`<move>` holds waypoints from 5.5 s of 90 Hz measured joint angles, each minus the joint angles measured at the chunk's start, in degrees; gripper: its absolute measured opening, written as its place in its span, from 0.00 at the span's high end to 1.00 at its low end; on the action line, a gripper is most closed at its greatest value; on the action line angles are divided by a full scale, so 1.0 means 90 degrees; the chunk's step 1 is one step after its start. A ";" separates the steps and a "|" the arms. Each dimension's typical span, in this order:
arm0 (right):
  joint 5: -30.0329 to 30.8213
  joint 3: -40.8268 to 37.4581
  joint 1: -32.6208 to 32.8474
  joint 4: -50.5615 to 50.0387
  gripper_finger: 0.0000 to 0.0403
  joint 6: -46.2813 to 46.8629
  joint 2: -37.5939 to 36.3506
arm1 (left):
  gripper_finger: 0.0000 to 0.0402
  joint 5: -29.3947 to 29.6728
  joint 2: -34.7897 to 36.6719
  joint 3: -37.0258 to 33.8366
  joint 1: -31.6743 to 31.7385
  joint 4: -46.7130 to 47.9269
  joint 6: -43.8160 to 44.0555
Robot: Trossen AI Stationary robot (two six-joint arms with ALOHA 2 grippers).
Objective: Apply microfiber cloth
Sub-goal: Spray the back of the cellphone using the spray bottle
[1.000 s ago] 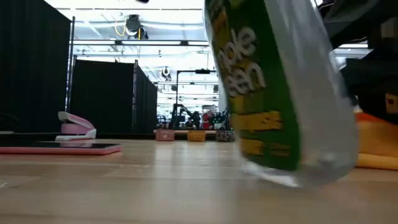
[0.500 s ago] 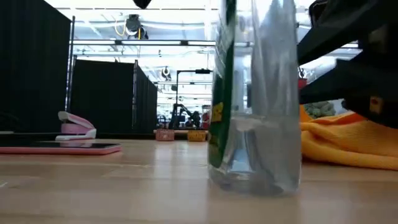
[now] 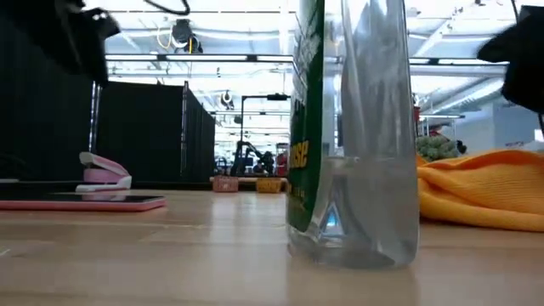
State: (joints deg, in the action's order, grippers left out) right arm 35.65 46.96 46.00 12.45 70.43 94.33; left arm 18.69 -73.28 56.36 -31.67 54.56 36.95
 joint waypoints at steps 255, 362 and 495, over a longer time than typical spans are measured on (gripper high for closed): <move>-0.4810 0.1312 -0.4246 -0.0605 0.65 -0.1140 0.2003 | 0.44 -0.0937 -0.1692 -0.2703 0.0992 -0.6264 -0.0709; -0.5299 0.1307 -0.4437 -0.0329 0.65 -0.1420 0.2123 | 0.44 0.0567 -0.3156 -0.1494 0.0967 -0.6745 -0.3357; -0.3020 0.1299 -0.4141 -0.3293 0.98 -0.3576 -0.1507 | 0.44 0.1162 0.0856 -0.0906 0.0591 -0.4370 -0.1298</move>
State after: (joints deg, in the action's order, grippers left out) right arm 8.47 58.65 8.74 -17.19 38.25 80.76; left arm 29.15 -65.58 48.21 -26.35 15.24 25.27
